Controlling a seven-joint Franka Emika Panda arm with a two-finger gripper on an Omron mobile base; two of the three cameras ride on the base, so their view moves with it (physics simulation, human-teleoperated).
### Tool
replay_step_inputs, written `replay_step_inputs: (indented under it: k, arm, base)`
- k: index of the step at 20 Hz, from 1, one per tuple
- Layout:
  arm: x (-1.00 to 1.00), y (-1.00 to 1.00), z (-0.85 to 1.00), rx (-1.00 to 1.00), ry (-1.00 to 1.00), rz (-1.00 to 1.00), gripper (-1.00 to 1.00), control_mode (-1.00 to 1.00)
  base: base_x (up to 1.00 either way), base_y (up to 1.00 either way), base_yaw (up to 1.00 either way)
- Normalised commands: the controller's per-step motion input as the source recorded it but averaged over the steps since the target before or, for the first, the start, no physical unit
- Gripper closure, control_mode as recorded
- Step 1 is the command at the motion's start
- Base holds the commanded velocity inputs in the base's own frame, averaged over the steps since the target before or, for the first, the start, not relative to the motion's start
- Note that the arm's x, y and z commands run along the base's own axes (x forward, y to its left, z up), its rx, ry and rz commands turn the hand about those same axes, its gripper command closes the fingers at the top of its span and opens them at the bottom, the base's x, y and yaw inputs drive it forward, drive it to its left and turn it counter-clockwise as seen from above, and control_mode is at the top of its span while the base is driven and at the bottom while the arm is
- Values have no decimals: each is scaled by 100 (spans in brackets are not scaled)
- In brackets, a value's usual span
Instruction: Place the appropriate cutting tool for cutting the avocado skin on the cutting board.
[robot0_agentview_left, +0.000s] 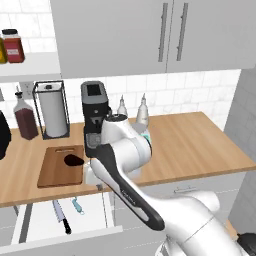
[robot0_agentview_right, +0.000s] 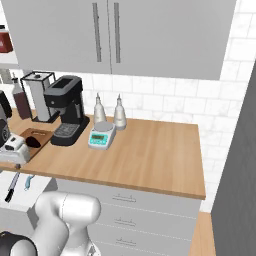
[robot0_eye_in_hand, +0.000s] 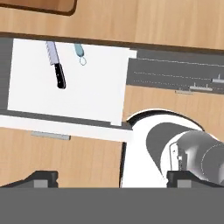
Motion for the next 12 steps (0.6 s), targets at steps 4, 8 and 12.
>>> replay_step_inputs:
  k: [4,8,12]
  arm:
    - [0,100,-57,-8,17,0,-100,-100]
    - [-8,67,-59,-4,1,0,-100,-100]
    - [17,36,-47,0,0,0,-100,-100]
  base:
    - [0,0,0]
    - [0,0,0]
    - [0,0,0]
